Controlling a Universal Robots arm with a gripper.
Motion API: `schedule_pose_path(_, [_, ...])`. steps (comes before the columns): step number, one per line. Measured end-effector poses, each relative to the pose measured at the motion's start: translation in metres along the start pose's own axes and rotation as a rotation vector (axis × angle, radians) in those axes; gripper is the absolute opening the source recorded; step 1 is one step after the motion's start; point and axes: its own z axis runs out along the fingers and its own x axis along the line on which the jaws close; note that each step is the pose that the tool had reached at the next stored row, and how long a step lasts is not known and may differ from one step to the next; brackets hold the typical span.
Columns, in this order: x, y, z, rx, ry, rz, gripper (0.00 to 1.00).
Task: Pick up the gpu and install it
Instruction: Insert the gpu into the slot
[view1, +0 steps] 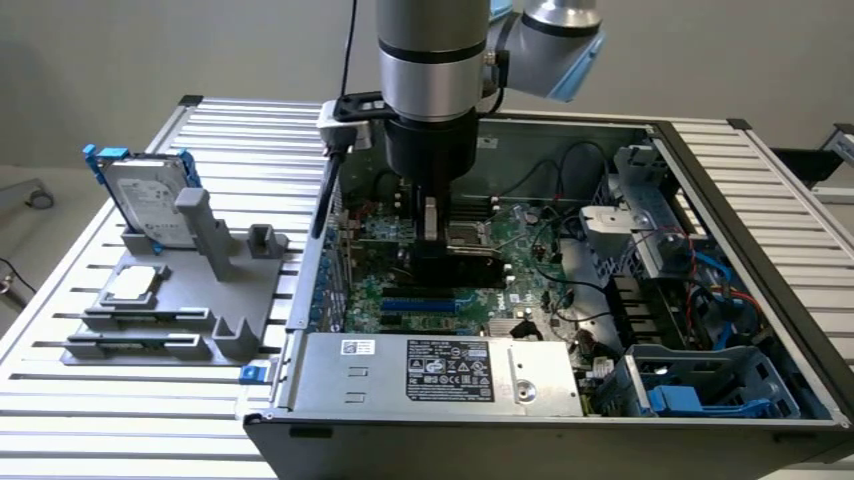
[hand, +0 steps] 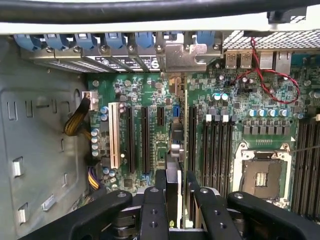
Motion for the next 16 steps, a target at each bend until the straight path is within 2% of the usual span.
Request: schedule_pose_path(16, [0.0007,0.0024,0.005,0.0001,-0.0001,0.0,0.26])
